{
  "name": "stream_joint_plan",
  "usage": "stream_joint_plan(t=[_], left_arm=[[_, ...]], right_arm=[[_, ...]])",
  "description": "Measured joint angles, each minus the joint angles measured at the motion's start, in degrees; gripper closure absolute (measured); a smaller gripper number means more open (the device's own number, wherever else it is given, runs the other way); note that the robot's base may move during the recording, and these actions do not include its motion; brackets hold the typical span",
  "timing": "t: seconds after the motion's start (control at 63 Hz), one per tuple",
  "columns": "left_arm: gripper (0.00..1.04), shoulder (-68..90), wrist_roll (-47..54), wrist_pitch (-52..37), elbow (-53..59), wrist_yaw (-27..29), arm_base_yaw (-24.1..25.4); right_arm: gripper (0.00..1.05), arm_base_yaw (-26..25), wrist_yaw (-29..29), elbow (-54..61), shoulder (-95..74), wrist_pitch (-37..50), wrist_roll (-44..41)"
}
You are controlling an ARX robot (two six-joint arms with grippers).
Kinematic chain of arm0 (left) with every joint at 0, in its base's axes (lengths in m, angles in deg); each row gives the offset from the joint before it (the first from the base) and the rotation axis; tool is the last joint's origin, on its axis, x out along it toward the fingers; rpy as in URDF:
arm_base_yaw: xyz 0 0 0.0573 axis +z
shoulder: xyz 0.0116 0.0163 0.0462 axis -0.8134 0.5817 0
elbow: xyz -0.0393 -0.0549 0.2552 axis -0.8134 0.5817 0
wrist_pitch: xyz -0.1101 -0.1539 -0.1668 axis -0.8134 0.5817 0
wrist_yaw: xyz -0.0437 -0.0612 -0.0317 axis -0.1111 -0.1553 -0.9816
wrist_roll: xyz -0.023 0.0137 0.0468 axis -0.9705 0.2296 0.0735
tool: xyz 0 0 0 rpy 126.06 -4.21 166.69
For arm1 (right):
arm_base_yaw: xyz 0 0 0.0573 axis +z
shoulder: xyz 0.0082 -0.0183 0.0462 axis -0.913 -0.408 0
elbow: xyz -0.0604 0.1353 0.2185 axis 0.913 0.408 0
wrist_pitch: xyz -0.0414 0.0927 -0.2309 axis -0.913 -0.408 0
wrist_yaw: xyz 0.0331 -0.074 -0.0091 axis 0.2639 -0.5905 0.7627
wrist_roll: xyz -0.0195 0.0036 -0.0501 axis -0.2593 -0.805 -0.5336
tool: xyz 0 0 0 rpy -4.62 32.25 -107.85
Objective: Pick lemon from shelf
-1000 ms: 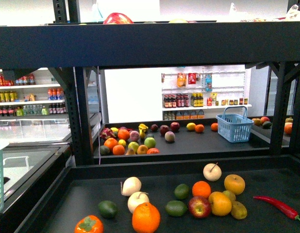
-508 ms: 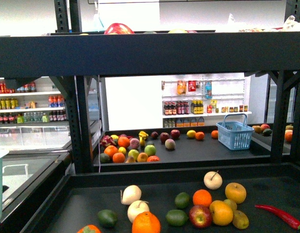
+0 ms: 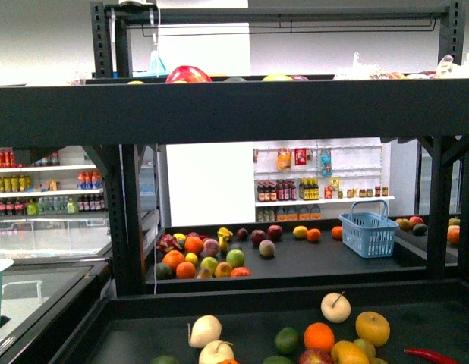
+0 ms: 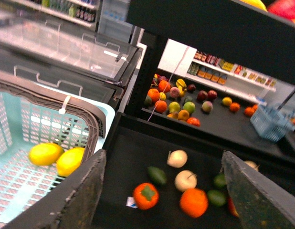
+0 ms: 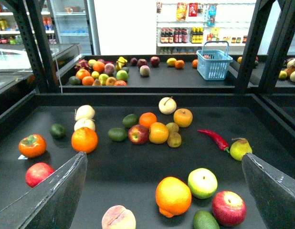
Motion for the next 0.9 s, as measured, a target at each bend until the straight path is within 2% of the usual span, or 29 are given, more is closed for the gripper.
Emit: stream_joint_plan(t=[0.063,0.127,0.333,0.905], left_arm=[[0.48,-10.1,6.75,2.84,7.98,8.63,-8.5],[0.61,-16.26,9.64,2.71,13.33,11.32,-13.73],[1.03,-22.86,12.13,-0.02,22.62,12.87,-14.93],[1.02,-34.53,12.63,0.63,33.11,12.92,-14.95]], right_arm=[[0.07,0.0,0.0,0.0,0.0,0.0,0.0],[0.07,0.0,-0.02,0.0,0.0,0.0,0.0],[0.07,0.0,0.0,0.0,0.0,0.0,0.0],[0.07,0.0,-0.02,0.0,0.0,0.0,0.0]])
